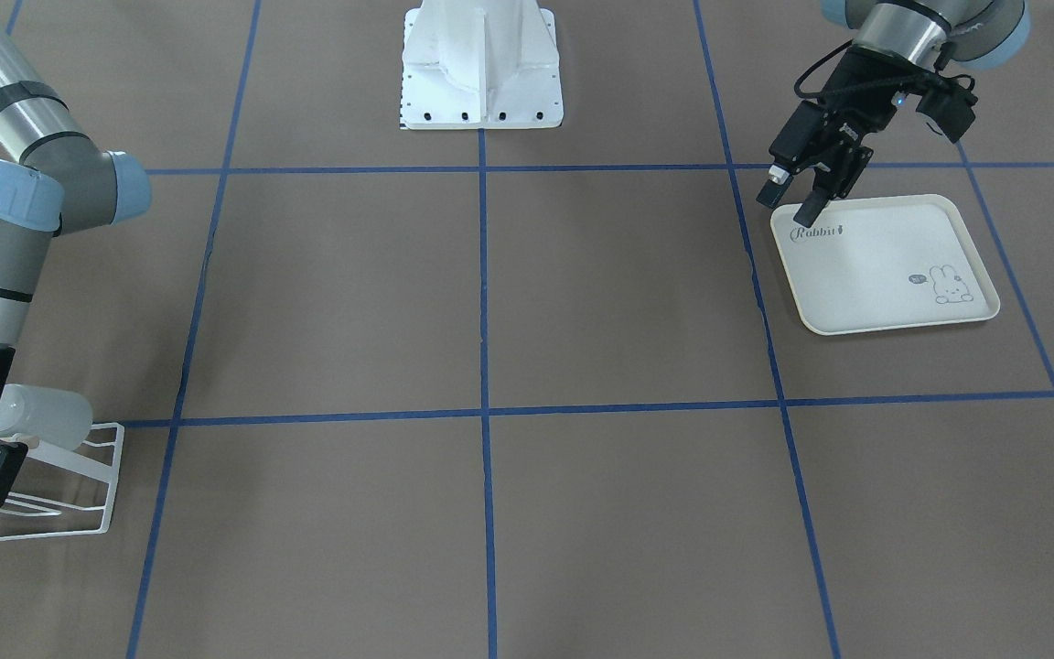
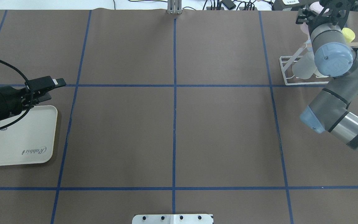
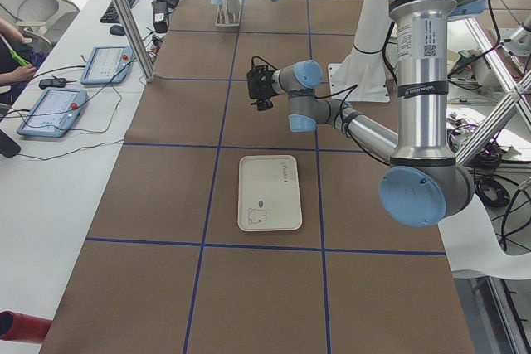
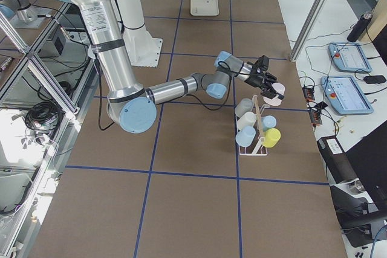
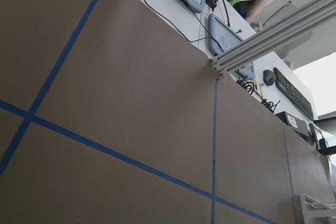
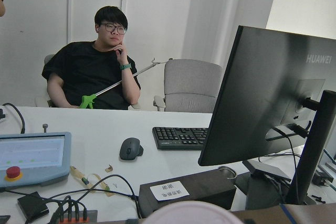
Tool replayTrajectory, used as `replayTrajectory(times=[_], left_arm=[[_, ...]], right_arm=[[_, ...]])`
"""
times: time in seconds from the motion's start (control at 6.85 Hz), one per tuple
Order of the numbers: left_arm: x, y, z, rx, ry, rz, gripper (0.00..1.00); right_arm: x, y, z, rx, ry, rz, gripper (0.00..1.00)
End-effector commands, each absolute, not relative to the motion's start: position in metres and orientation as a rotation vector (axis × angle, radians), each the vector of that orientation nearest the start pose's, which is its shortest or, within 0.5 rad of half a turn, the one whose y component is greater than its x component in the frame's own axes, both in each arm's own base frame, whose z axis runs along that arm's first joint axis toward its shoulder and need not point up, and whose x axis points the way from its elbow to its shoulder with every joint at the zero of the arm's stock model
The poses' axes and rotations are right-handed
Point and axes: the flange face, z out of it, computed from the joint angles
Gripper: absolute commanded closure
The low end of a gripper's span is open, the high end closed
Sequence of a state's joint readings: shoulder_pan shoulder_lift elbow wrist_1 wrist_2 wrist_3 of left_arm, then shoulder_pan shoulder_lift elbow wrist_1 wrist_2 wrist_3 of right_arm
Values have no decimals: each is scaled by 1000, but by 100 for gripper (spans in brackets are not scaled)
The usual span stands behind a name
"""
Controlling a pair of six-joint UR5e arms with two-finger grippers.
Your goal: Transfer IKEA cup to right arm and place on rack
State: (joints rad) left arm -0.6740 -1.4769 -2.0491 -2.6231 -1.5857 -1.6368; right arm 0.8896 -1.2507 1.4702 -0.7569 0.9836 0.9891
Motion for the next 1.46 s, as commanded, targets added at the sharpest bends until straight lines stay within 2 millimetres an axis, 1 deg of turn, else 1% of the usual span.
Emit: replayTrajectory(times=[0.0, 0.73, 0.88, 1.31], left_arm=[[259, -375, 351, 427, 1406, -596, 0], [259, -376, 350, 428, 1407, -596, 0], [259, -376, 350, 428, 1407, -596, 0], [260, -376, 349, 428, 1411, -594, 0]], right_arm=[[-253, -608, 449, 1084, -405, 577, 100], [-258, -608, 472, 1055, -379, 560, 100], [-264, -606, 474, 1050, -381, 550, 100], [-277, -597, 478, 1042, -389, 529, 100]])
